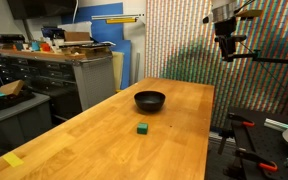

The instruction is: Pick up the green block and put it in the bowl

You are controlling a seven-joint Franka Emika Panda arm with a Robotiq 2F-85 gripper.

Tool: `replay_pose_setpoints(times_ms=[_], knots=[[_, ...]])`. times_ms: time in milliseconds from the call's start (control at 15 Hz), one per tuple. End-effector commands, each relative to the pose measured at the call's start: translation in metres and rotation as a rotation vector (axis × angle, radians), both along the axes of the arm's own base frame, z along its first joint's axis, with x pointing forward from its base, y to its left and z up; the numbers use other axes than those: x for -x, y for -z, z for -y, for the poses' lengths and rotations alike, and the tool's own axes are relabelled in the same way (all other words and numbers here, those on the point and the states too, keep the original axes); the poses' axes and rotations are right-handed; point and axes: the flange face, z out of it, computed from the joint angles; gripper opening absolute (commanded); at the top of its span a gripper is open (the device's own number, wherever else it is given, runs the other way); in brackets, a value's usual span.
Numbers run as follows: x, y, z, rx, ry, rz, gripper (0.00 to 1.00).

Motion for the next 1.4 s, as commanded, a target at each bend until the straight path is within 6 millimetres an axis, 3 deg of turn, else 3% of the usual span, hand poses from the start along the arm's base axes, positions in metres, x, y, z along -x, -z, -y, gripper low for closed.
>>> replay_pose_setpoints(times_ms=[0,333,867,1333], knots=[[-0.021,0.015,-0.030,0.001,-0.010,0.049,1.00],[-0.060,0.049,-0.096,-0.018,-0.089,0.143,1.00],[-0.113,0.121,-0.207,-0.064,-0.289,0.198,1.00],[-0.173,0.175,-0.257,-0.156,-0.221,0.201,1.00]])
